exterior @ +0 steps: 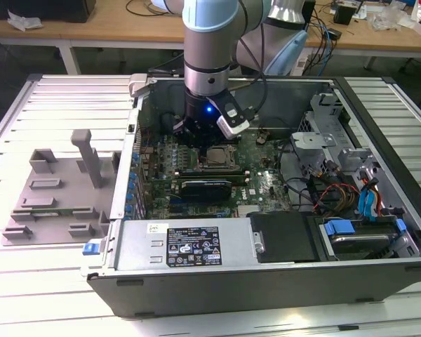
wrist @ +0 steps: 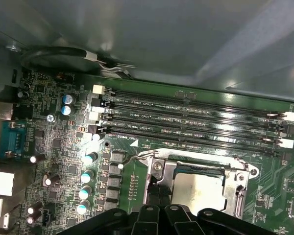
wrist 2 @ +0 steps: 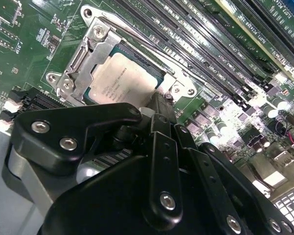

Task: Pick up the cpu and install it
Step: 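Close the cpu cover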

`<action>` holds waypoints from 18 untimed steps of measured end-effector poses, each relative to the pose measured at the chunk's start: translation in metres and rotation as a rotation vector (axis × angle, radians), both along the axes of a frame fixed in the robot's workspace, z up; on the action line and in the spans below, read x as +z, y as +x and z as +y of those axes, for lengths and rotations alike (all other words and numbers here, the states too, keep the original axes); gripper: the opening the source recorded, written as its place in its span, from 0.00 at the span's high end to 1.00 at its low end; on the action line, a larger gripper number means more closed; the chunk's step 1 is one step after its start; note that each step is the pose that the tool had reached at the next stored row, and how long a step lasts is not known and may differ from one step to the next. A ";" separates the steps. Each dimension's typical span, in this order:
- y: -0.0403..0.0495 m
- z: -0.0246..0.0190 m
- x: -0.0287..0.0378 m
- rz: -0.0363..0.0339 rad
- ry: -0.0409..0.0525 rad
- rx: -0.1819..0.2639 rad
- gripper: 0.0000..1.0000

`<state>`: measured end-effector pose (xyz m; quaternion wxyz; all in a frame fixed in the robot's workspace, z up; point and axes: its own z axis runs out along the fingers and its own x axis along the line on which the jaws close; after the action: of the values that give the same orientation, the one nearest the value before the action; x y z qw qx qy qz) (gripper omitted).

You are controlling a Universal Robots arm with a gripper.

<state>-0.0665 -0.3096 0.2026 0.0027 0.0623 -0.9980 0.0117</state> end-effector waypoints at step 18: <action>-0.0030 0.0000 0.0119 -0.0487 -0.0059 0.000 0.89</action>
<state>-0.0695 -0.3096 0.2146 -0.0215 0.0620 -0.9977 0.0162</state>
